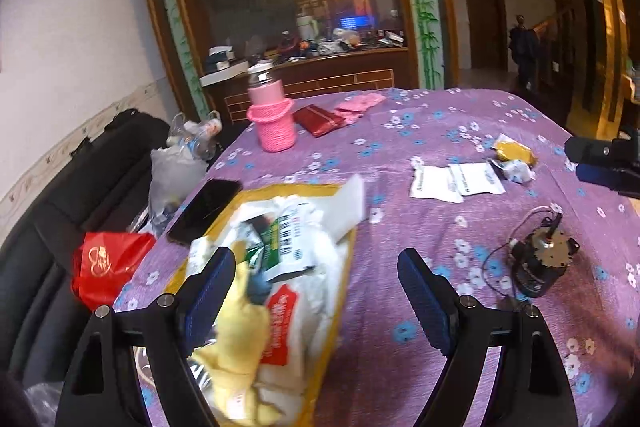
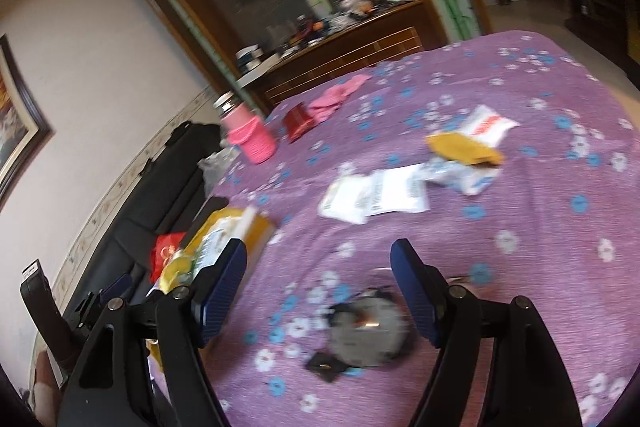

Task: Organize soft objects
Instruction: 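Bring both tools back over the remaining items on the table, then grasp the yellow cracker pack with the right tool while the left tool grasps a white desiccant packet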

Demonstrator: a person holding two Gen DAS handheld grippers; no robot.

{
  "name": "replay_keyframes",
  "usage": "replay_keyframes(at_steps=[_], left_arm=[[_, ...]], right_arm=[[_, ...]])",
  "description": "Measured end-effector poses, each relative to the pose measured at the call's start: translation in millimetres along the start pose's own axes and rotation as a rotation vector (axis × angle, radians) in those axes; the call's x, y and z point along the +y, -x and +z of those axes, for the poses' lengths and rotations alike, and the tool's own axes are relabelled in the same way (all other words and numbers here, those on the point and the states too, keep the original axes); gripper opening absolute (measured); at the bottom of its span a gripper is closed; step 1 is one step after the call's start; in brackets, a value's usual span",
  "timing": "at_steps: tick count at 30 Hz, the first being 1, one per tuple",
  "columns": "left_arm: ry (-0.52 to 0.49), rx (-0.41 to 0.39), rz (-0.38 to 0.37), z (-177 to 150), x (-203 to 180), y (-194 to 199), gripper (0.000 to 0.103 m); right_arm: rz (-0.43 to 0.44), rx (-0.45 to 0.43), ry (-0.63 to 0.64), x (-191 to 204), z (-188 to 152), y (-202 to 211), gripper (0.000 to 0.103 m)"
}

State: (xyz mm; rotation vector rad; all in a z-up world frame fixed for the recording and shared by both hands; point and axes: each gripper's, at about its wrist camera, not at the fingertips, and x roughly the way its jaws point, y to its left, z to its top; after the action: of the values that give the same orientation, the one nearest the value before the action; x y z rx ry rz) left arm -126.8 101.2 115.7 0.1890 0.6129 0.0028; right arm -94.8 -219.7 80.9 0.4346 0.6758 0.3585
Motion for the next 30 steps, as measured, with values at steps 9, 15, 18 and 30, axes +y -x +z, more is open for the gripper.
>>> replay_keyframes(at_steps=[9, 15, 18, 30], left_arm=[[-0.079, 0.036, -0.078, 13.2, -47.3, -12.2, 0.086], [-0.095, 0.077, -0.146, 18.7, -61.0, -25.9, 0.086], [-0.085, 0.112, -0.199, 22.5, -65.0, -37.3, 0.086], [-0.004, 0.232, -0.406, 45.4, -70.7, -82.8, 0.086]], right_arm=[[-0.102, -0.013, -0.121, -82.6, 9.7, 29.0, 0.074], [-0.143, 0.017, -0.159, -116.4, 21.0, 20.4, 0.074], [-0.157, 0.045, -0.145, -119.7, 29.2, 4.8, 0.074], [-0.249, 0.183, 0.055, -112.3, 91.6, -117.6, 0.074]])
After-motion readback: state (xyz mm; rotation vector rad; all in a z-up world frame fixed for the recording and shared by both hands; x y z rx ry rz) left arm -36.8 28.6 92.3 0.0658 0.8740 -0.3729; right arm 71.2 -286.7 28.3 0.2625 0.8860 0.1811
